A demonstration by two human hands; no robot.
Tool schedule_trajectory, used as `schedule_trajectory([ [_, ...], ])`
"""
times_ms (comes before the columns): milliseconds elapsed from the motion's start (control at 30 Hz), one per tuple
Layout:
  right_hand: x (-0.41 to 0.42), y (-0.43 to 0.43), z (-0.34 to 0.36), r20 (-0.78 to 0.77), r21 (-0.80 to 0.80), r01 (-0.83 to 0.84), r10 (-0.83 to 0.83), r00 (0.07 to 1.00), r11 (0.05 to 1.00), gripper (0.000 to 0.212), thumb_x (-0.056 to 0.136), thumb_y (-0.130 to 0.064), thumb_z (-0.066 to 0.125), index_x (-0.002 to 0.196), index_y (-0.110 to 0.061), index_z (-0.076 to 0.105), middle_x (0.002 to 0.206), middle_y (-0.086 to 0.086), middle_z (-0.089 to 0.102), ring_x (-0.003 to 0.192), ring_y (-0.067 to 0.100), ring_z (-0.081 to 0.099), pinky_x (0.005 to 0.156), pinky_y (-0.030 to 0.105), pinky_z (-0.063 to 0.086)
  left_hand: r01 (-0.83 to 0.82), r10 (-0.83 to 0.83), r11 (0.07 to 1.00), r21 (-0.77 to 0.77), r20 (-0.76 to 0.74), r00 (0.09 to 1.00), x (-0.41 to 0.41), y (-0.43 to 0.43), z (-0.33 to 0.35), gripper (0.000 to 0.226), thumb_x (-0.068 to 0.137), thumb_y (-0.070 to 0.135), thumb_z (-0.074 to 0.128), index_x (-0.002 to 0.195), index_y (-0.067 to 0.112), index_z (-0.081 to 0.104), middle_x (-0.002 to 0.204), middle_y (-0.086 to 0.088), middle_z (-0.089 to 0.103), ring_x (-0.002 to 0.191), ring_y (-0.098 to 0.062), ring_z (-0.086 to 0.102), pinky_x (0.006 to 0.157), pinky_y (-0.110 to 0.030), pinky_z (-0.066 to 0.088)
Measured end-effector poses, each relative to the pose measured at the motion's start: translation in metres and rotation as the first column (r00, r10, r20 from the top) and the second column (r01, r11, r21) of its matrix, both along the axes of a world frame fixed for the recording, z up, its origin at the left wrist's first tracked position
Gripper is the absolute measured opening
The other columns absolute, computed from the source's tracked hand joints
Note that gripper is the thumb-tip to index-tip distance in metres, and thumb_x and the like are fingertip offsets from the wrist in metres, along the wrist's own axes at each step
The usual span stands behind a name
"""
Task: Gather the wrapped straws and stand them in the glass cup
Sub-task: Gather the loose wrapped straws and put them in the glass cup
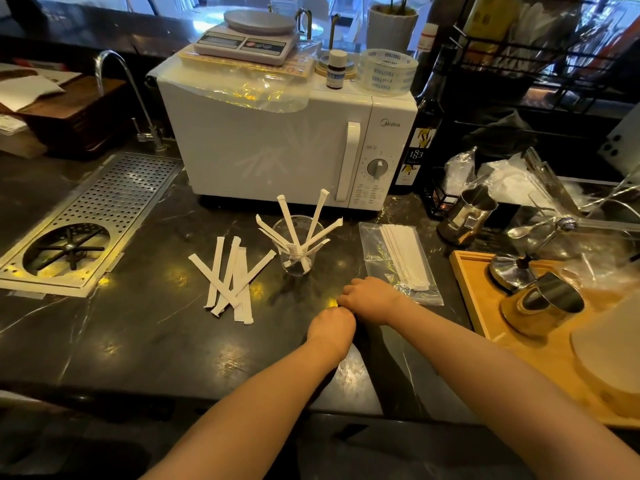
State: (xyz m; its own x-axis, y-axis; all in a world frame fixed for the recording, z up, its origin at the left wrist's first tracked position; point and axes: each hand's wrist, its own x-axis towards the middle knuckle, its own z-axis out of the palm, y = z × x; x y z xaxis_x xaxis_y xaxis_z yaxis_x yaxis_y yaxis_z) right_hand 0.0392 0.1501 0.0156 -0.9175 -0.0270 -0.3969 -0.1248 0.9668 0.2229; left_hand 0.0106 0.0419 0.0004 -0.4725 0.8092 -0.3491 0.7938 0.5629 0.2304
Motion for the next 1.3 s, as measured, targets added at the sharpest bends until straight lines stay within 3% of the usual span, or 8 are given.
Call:
schedule_trajectory([
  [300,0.006,-0.005,0.004,0.034,-0.11,0.188,-0.185,0.982,0.976,0.029,0.088,-0.024,0.045,0.107,-0.007,0.06,0.112,0.016,0.059,0.107,0.031,0.052,0.082,0.04,0.045,0.01,-0.001,0.998,-0.069,0.136,0.991,-0.009,-0.002,0.012,0.027,0.092,0.006,0.041,0.116,0.0,0.051,0.125,-0.021,0.053,0.112,-0.035,0.053,0.088,-0.04,0.046],
  [500,0.005,-0.006,0.02,-0.021,-0.155,0.283,-0.289,0.957,0.947,0.022,0.086,-0.021,0.043,0.097,-0.006,0.056,0.103,0.016,0.062,0.093,0.031,0.058,0.07,0.036,0.041,-0.089,0.081,0.996,0.006,0.366,0.927,-0.024,-0.012,0.027,0.028,0.092,0.014,0.04,0.115,-0.002,0.042,0.12,-0.026,0.053,0.101,-0.038,0.057,0.08,-0.043,0.047],
  [600,0.008,-0.01,0.032,-0.075,-0.118,0.24,-0.249,0.966,0.964,0.021,0.087,-0.023,0.042,0.096,-0.007,0.053,0.099,0.016,0.064,0.089,0.032,0.059,0.069,0.036,0.04,-0.108,0.069,0.993,0.044,0.526,0.847,-0.03,-0.021,0.034,0.015,0.093,0.014,0.036,0.104,0.005,0.04,0.096,-0.02,0.055,0.068,-0.026,0.056,0.057,-0.032,0.045],
  [667,0.008,-0.015,0.042,-0.143,-0.111,0.194,-0.209,0.967,0.975,0.023,0.088,-0.024,0.042,0.097,-0.007,0.054,0.1,0.015,0.064,0.09,0.031,0.058,0.069,0.034,0.035,-0.133,0.063,0.988,0.084,0.567,0.822,-0.035,-0.026,0.041,0.008,0.093,0.016,0.036,0.094,0.009,0.037,0.082,-0.013,0.051,0.058,-0.019,0.047,0.052,-0.028,0.04],
  [767,0.007,-0.024,0.057,-0.245,-0.082,0.125,-0.142,0.959,0.989,0.025,0.09,-0.026,0.041,0.1,-0.009,0.057,0.1,0.011,0.063,0.093,0.026,0.056,0.077,0.034,0.037,-0.154,0.026,0.975,0.158,0.608,0.794,-0.039,-0.035,0.053,0.012,0.092,0.018,0.039,0.083,0.01,0.043,0.077,-0.011,0.05,0.058,-0.015,0.041,0.059,-0.032,0.037],
  [900,0.004,-0.04,0.075,-0.333,-0.002,0.066,-0.063,0.941,0.998,0.026,0.09,-0.028,0.045,0.104,-0.01,0.057,0.101,0.008,0.062,0.092,0.023,0.052,0.078,0.033,0.034,-0.234,0.002,0.946,0.226,0.714,0.7,-0.042,-0.047,0.07,0.031,0.093,0.022,0.038,0.062,0.023,0.043,0.058,0.003,0.043,0.049,-0.009,0.038,0.044,-0.019,0.033],
  [1067,-0.006,-0.061,0.104,-0.482,0.109,-0.049,0.096,0.871,0.993,0.014,0.074,-0.017,0.066,0.085,-0.008,0.066,0.08,0.009,0.069,0.077,0.025,0.06,0.071,0.035,0.047,-0.395,0.037,0.872,0.29,0.766,0.642,-0.047,-0.059,0.08,0.033,0.091,0.018,0.038,0.058,0.021,0.042,0.054,0.001,0.036,0.048,-0.012,0.031,0.045,-0.024,0.026],
  [1300,-0.045,-0.085,0.123,-0.464,0.179,-0.131,0.2,0.863,0.975,0.025,0.088,-0.019,0.051,0.108,-0.007,0.061,0.107,0.012,0.064,0.105,0.027,0.05,0.099,0.039,0.034,-0.59,0.074,0.685,0.427,0.765,0.64,-0.065,-0.079,0.09,0.037,0.093,0.016,0.039,0.057,0.022,0.047,0.051,0.004,0.041,0.043,-0.006,0.037,0.029,-0.007,0.026],
])
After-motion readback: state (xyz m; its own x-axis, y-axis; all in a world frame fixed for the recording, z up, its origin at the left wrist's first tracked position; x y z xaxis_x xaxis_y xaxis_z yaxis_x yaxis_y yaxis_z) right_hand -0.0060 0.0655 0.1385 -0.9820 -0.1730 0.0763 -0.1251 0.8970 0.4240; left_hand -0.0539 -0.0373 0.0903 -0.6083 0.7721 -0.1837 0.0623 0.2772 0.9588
